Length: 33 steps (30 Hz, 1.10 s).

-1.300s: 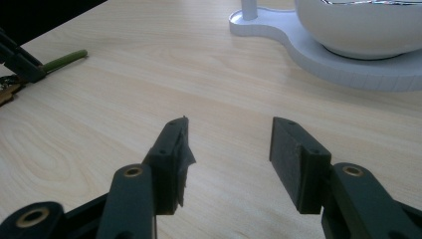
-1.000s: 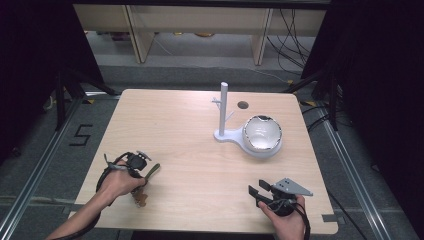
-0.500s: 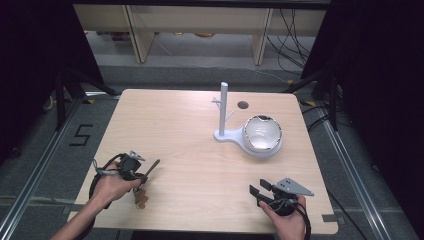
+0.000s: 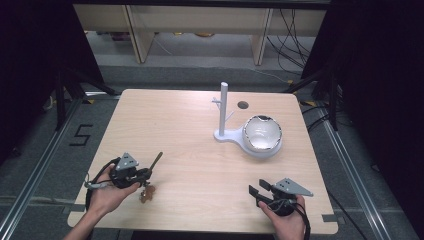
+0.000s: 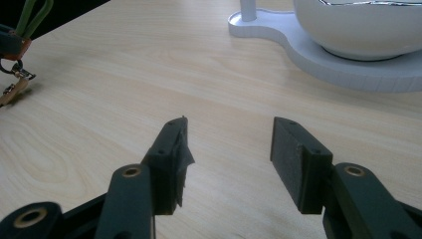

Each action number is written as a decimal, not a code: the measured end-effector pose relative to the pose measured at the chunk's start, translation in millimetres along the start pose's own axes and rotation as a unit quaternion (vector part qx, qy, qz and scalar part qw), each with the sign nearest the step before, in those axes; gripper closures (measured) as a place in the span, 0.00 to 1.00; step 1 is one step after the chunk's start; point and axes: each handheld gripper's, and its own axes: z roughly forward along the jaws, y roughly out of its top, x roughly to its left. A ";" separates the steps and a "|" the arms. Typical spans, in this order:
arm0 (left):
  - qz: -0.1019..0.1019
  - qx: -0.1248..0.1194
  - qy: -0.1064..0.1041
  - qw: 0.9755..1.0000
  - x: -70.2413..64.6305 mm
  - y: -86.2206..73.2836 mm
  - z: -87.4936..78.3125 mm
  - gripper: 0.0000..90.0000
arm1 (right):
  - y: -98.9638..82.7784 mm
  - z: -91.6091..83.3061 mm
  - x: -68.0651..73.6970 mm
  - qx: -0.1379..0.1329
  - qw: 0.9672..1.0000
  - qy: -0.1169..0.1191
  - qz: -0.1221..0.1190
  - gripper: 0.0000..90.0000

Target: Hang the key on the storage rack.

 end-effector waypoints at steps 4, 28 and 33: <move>0.005 -0.039 0.002 0.999 0.2 -0.9 -2.5 0.86 | 0.2 -0.2 0.7 0.002 1.000 -0.006 0.001 0.55; -0.034 -0.182 0.031 0.982 -5.9 13.6 -9.6 0.86 | -1.8 1.4 0.5 -0.003 1.000 -0.002 0.000 0.55; -0.033 -0.192 0.034 0.980 -9.1 18.5 -7.4 0.86 | -2.1 1.9 1.0 -0.003 1.000 0.000 -0.008 0.54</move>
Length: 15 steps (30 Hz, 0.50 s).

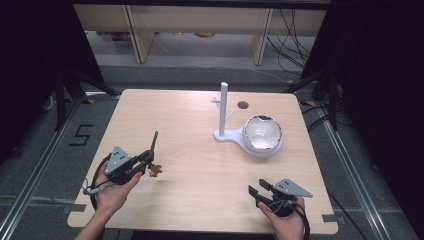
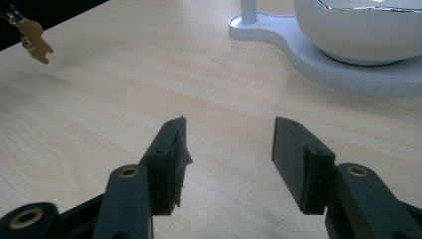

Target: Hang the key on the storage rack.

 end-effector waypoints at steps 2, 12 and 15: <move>0.004 -0.005 0.002 1.000 -2.6 3.0 1.8 0.86 | 0.3 -0.5 0.4 -0.001 1.000 -0.001 0.001 0.53; 0.005 -0.020 0.004 1.000 -10.0 11.5 7.7 0.86 | -0.1 -1.6 -1.0 -0.001 1.000 -0.012 -0.010 0.53; 0.009 -0.023 0.004 1.000 -10.8 13.8 9.0 0.86 | -0.7 -1.4 0.2 -0.002 1.000 -0.010 0.000 0.52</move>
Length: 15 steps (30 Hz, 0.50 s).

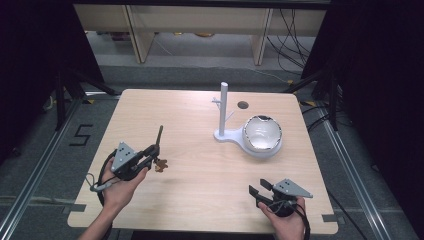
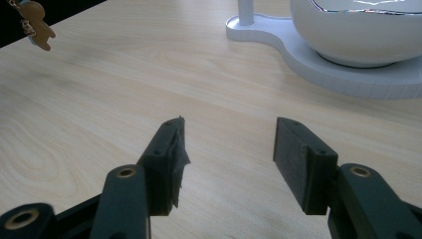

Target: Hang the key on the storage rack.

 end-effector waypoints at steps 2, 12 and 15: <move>-0.001 -0.002 0.001 1.000 -0.9 1.4 0.9 0.86 | 0.2 0.5 -0.7 -0.004 1.000 0.000 -0.006 0.52; 0.005 -0.007 0.005 1.000 -5.2 5.7 5.7 0.86 | -0.1 1.5 0.4 -0.005 1.000 0.007 0.000 0.51; 0.007 -0.006 0.005 1.000 -5.7 7.7 6.7 0.86 | -0.1 1.4 0.1 -0.005 1.000 0.006 0.000 0.51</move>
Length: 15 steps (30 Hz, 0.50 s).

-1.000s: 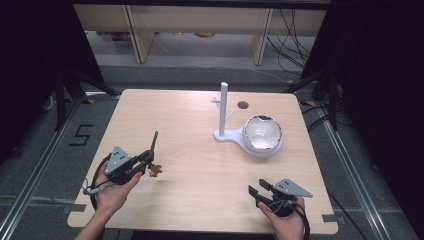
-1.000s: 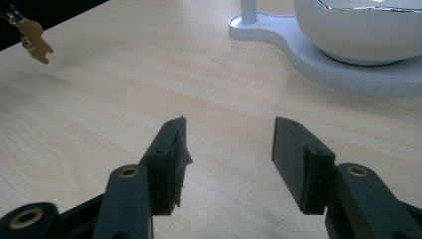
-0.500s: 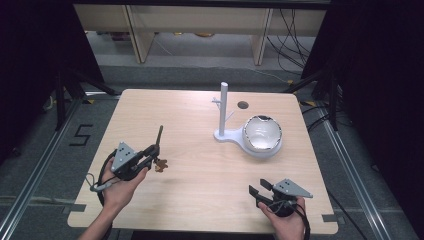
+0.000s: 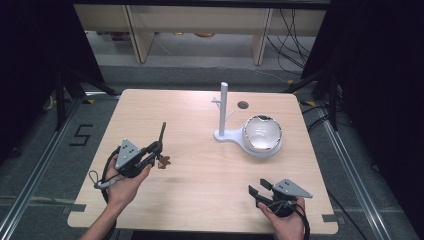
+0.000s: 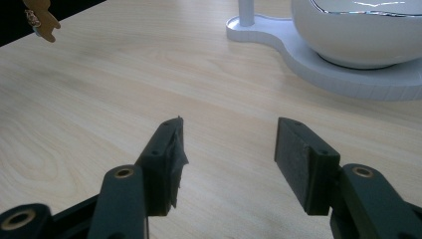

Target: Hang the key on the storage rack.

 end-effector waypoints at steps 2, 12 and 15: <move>0.000 -0.001 0.000 1.000 -0.3 0.2 0.3 0.86 | 0.0 -0.1 0.0 0.000 1.000 0.000 0.000 0.51; 0.002 -0.005 0.003 1.000 -1.0 3.6 3.4 0.86 | -0.1 -0.3 1.1 0.000 1.000 0.000 0.005 0.51; 0.004 -0.006 0.002 1.000 -2.0 4.9 4.9 0.86 | 0.0 -0.2 0.9 -0.001 1.000 0.000 0.005 0.51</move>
